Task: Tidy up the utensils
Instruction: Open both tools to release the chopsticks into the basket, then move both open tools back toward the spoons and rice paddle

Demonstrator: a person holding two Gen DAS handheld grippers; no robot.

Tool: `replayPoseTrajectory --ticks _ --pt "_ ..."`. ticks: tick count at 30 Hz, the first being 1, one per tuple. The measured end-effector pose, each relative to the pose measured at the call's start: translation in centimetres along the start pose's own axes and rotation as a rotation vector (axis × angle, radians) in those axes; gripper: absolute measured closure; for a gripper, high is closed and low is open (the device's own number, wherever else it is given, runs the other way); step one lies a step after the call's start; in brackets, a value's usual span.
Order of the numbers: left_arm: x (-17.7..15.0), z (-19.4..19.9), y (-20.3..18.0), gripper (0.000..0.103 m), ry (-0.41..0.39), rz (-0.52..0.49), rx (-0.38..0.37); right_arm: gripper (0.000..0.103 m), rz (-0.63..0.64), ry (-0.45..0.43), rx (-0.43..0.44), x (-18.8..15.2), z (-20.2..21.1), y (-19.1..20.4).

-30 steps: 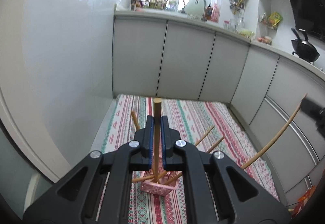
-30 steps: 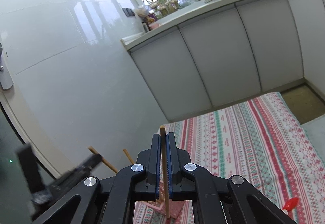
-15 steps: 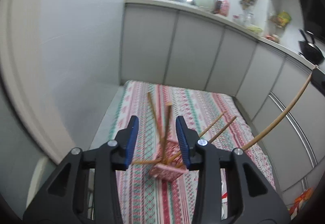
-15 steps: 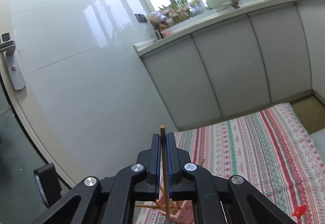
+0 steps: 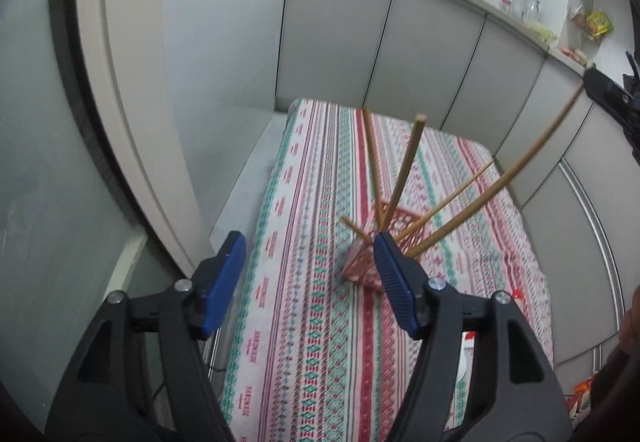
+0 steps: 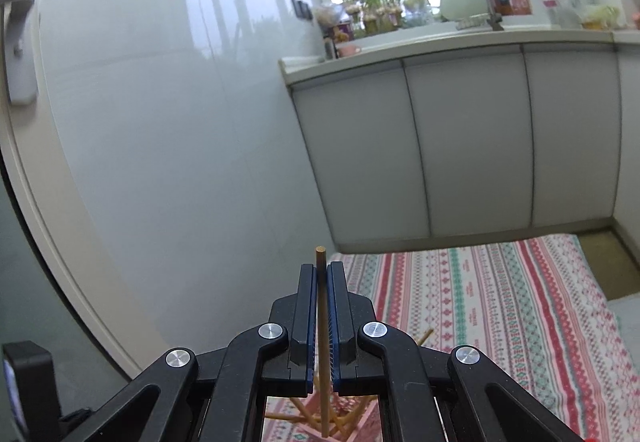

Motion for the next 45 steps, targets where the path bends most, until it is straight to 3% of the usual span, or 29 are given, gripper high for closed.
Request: replayPoseTrajectory --ticks 12,22,26,30,36,40,45 --pt "0.0 -1.1 -0.1 0.034 0.039 -0.018 0.0 0.099 0.105 0.054 -0.079 -3.0 -5.2 0.9" --pt "-0.4 -1.5 -0.4 0.033 0.057 -0.031 -0.001 0.098 0.087 0.123 -0.059 -4.8 -7.0 0.5" --pt "-0.5 -1.5 -0.7 0.029 0.062 -0.047 0.004 0.08 0.061 0.13 -0.018 -4.5 -5.5 0.3" --pt "-0.7 -1.3 -1.4 0.028 0.058 -0.062 0.003 0.078 0.035 0.115 0.004 -3.6 -2.6 -0.2" --pt "-1.6 -1.3 -3.5 0.023 0.069 -0.109 -0.016 0.063 -0.013 0.118 0.018 -3.1 1.8 -2.2" --pt "-2.5 -1.3 -5.4 0.022 0.081 -0.153 -0.025 0.055 -0.064 0.168 -0.001 -3.9 3.7 -4.9" --pt "-4.1 -2.1 -8.1 0.019 0.125 -0.201 -0.046 0.038 -0.111 0.221 -0.092 -6.0 5.4 -9.2"
Point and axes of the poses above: each gripper's, at about its wrist camera, not at the fingertips, and z roughly against the way its jaws point, y to its left, x to its top, the point moved 7 cm from there along -z, roughly the way its jaws point, and after that the axes turned 2 degrees about y, right-handed, at the moved point
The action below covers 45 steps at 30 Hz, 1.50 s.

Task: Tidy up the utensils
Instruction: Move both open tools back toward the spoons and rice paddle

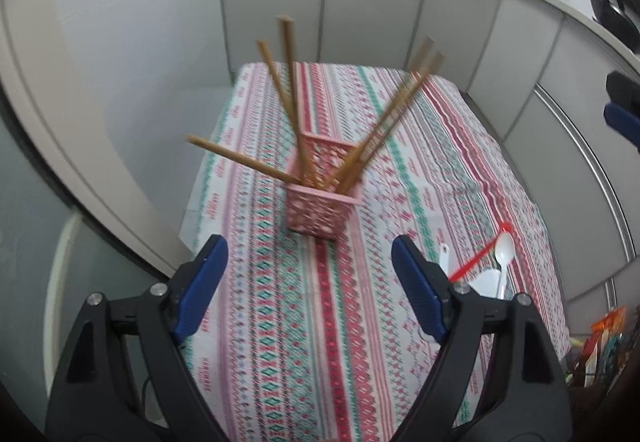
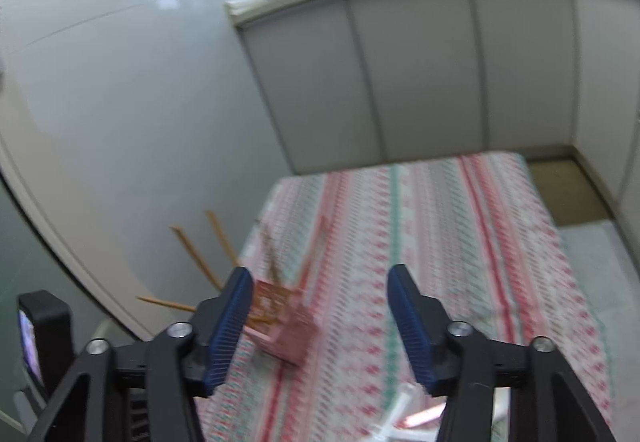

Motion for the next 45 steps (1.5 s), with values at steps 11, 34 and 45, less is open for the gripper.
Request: replayPoseTrajectory --ticks 11,34,45 --pt "-2.5 -3.6 -6.1 0.019 0.134 -0.102 -0.044 0.015 -0.171 0.208 -0.06 -4.2 -2.5 -8.6" --pt "-5.3 -14.1 -15.5 0.065 0.359 -0.218 -0.12 0.014 -0.288 0.552 -0.259 -12.9 -7.1 -19.5" --pt "-4.4 -17.3 -17.0 0.078 0.395 -0.207 -0.09 0.014 -0.305 0.587 -0.266 -13.6 -7.4 -21.5"
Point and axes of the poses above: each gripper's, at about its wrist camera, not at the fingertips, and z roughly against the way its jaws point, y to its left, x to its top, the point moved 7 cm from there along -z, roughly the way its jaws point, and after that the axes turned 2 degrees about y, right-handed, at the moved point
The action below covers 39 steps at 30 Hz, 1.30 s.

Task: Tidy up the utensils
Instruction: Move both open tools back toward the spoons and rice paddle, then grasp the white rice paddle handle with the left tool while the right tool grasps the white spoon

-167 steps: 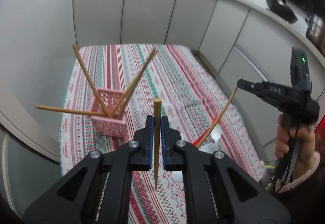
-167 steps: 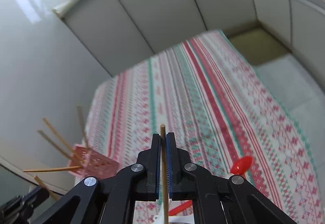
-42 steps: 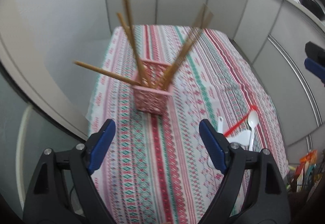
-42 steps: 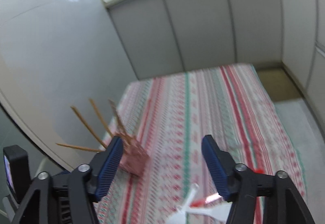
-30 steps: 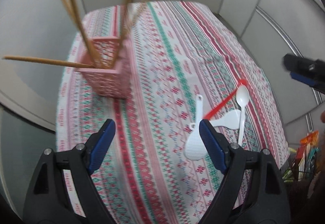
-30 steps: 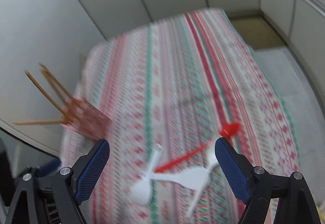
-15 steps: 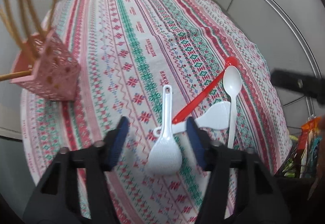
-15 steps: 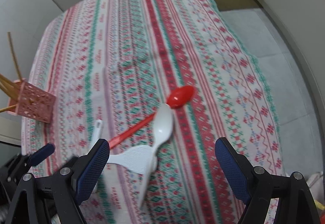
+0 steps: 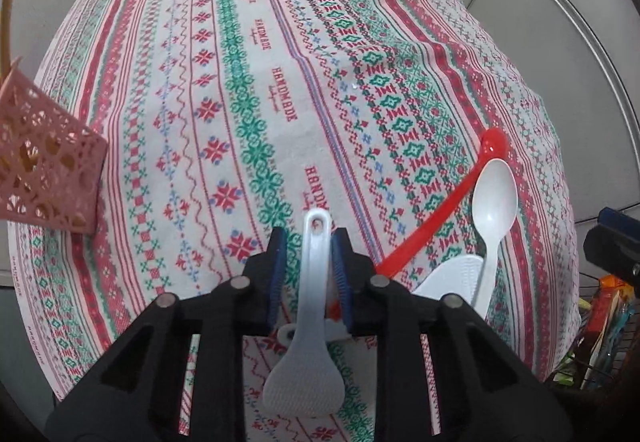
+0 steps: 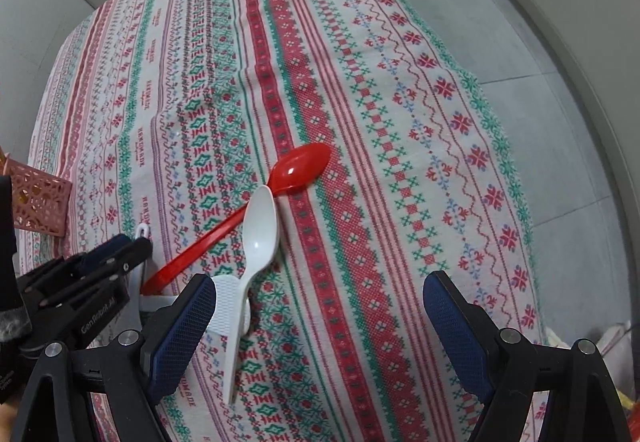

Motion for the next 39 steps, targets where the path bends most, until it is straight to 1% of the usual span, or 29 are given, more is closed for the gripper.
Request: replayPoseTrajectory --ticks 2,3,4,8,12,17,24,29,30,32,33,34,35,38,39 --pt "0.0 0.0 -0.2 0.079 0.002 -0.012 0.024 0.014 0.006 0.005 -0.007 0.1 -0.2 0.0" --pt "0.0 0.0 -0.3 0.085 0.002 -0.018 0.033 0.014 0.009 0.009 -0.011 0.2 -0.4 -0.1" --pt "0.1 0.0 -0.4 0.087 0.002 -0.025 0.04 0.014 0.01 0.011 -0.014 0.2 -0.5 -0.1" --pt "0.3 0.1 -0.7 0.087 -0.001 -0.042 0.049 0.014 0.008 0.02 -0.021 0.3 -0.9 -0.4" --pt "0.8 0.0 -0.5 0.087 -0.004 -0.038 0.033 0.014 0.0 0.023 -0.014 0.3 -0.9 -0.6" --pt "0.8 1.9 -0.3 0.087 -0.052 -0.048 0.02 0.014 -0.007 0.023 -0.011 0.5 -1.0 -0.5" --pt "0.2 5.8 0.3 0.087 -0.13 -0.054 -0.015 0.014 -0.02 0.048 0.008 0.8 -2.4 0.3" --pt "-0.1 7.9 1.0 0.087 -0.174 -0.037 -0.045 0.015 -0.027 0.056 0.026 1.2 -3.4 1.0" --pt "0.1 8.1 1.2 0.087 -0.179 -0.034 -0.048 0.017 -0.028 0.055 0.034 1.3 -3.6 1.1" --pt "-0.2 8.8 1.6 0.087 -0.192 -0.029 -0.051 0.026 -0.032 0.052 0.048 1.6 -3.9 1.4" --pt "-0.3 8.9 1.7 0.087 -0.196 -0.027 -0.054 0.028 -0.038 0.055 0.058 1.7 -4.3 1.6" --pt "-0.4 9.2 1.9 0.087 -0.201 -0.024 -0.058 0.036 -0.043 0.057 0.068 1.7 -4.5 1.7" --pt "-0.5 9.5 2.0 0.087 -0.206 -0.022 -0.062 0.046 -0.05 0.061 0.085 1.8 -4.8 1.9" --pt "-1.0 10.4 2.4 0.087 -0.222 -0.018 -0.071 0.06 -0.061 0.079 0.117 1.8 -5.8 2.4" --pt "-1.0 10.7 2.5 0.087 -0.228 -0.016 -0.074 0.063 -0.063 0.079 0.12 1.8 -6.0 2.5"
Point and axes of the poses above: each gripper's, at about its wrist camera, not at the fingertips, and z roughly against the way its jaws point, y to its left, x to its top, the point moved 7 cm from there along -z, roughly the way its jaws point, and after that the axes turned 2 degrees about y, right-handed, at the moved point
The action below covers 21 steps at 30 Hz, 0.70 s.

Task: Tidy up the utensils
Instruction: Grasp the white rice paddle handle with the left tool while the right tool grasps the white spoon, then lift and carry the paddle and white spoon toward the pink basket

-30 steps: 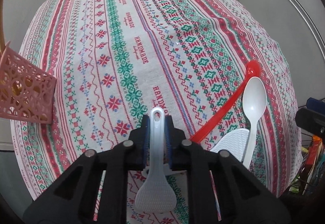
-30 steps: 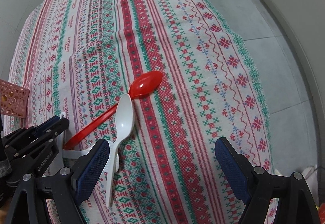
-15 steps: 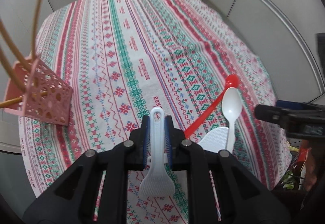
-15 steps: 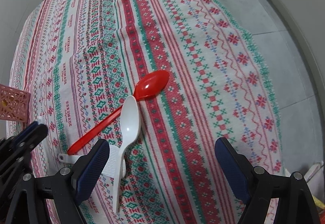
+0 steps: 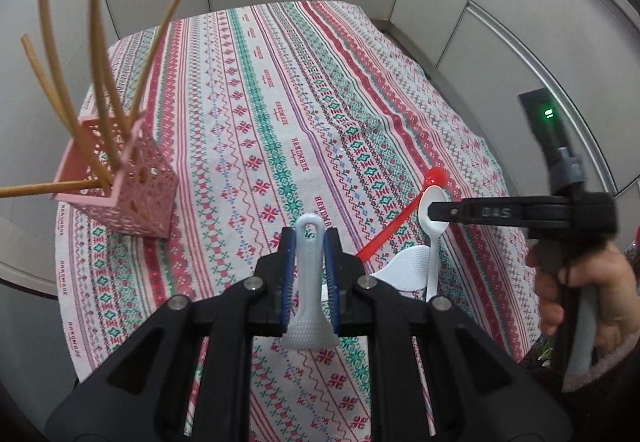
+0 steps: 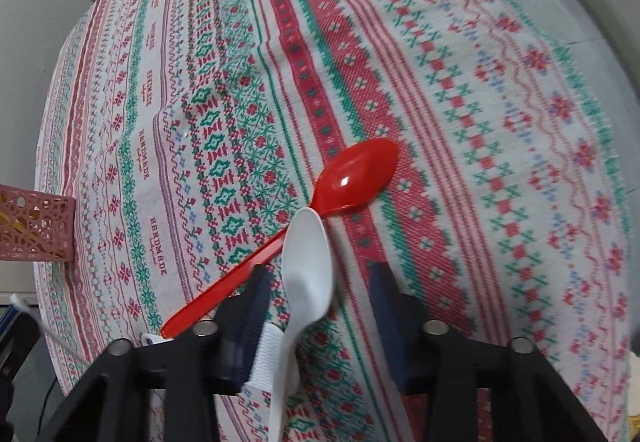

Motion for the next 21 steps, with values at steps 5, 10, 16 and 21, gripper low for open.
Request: replayPoseTrajectory --ticks 5,10,16,21 --pt "-0.1 1.4 0.6 0.087 -0.033 0.007 -0.004 0.091 -0.006 -0.01 0.017 -0.1 -0.8 0.2" --pt "-0.1 3.4 1.4 0.087 -0.076 0.038 -0.02 0.099 -0.01 -0.05 0.034 -0.6 -0.4 0.7" --pt "0.1 6.7 2.5 0.087 -0.158 0.064 -0.052 0.101 0.066 -0.132 0.037 -1.4 2.5 3.5" --pt "0.4 9.6 3.6 0.087 -0.234 0.091 -0.057 0.101 0.128 -0.202 0.071 -2.2 5.4 6.0"
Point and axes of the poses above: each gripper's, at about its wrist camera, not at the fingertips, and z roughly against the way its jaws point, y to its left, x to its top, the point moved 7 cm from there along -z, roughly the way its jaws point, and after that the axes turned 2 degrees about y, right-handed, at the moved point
